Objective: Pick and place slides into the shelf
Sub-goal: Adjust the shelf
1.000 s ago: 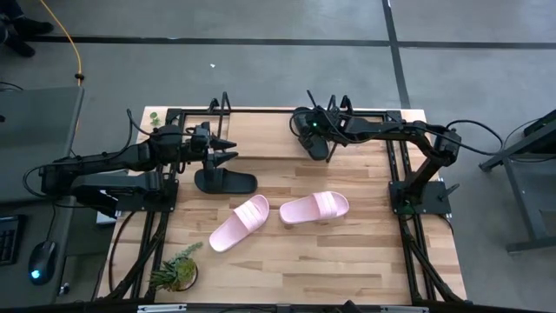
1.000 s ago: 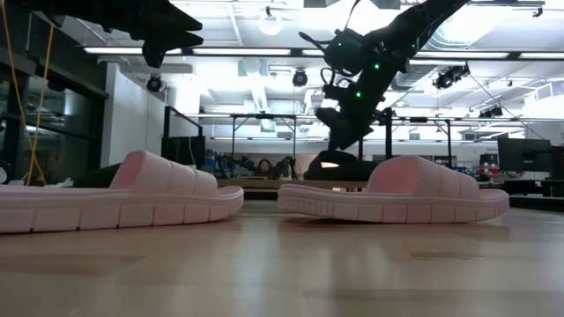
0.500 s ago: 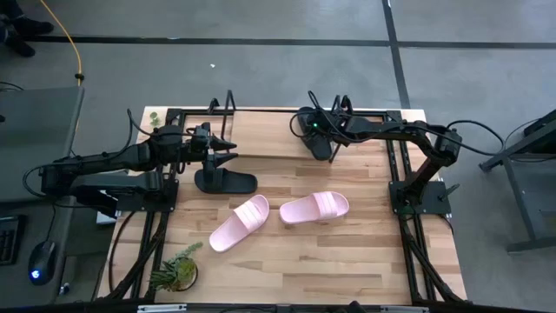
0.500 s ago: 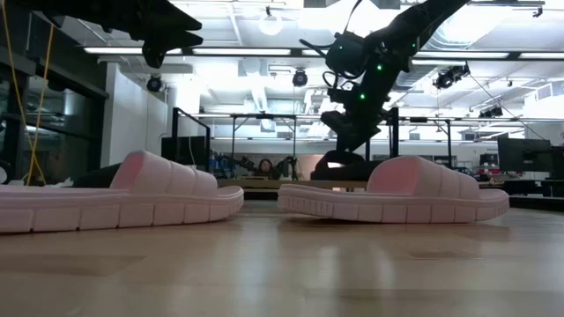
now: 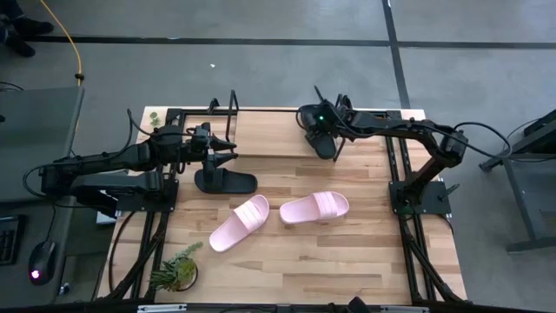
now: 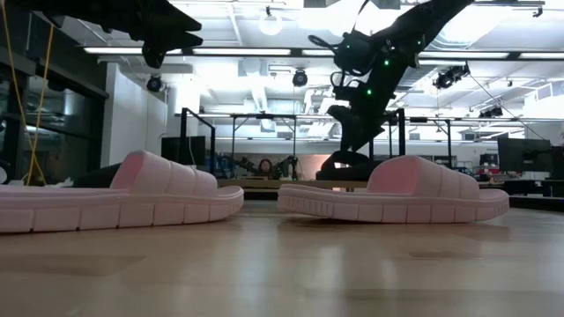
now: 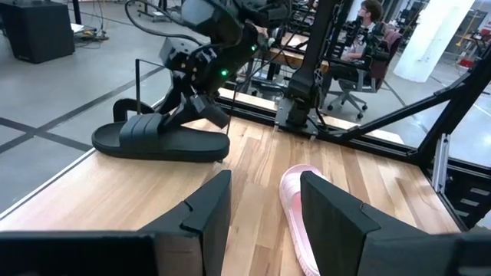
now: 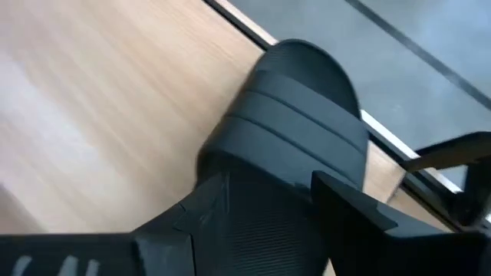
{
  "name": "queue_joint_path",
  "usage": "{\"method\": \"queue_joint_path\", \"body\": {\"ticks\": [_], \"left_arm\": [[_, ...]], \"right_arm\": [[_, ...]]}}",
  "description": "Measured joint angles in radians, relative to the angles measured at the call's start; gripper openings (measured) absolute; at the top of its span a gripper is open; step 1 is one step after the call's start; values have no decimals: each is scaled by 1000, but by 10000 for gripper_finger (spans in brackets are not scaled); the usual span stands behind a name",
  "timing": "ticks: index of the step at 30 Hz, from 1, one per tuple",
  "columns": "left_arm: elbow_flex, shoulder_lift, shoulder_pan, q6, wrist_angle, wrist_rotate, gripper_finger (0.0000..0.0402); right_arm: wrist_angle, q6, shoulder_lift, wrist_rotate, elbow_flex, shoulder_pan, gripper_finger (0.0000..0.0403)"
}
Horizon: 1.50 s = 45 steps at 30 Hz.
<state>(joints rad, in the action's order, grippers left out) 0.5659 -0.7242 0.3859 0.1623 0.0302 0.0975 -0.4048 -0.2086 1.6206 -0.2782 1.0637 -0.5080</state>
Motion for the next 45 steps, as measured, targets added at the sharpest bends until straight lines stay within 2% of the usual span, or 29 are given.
{"method": "queue_joint_path", "body": {"ticks": [5, 11, 17, 32, 45], "left_arm": [[0, 0, 0, 0, 0, 0, 143], [0, 0, 0, 0, 2, 0, 143], [0, 0, 0, 0, 3, 0, 143], [0, 0, 0, 3, 3, 0, 143], [0, 0, 0, 3, 3, 0, 143]], "right_arm": [[1, 22, -28, 51, -1, -11, 177], [21, 61, -33, 193, 0, -67, 177], [21, 74, -34, 264, 1, -112, 177], [2, 61, -34, 294, 2, -123, 177], [-10, 76, -38, 392, 4, -149, 177]]}}
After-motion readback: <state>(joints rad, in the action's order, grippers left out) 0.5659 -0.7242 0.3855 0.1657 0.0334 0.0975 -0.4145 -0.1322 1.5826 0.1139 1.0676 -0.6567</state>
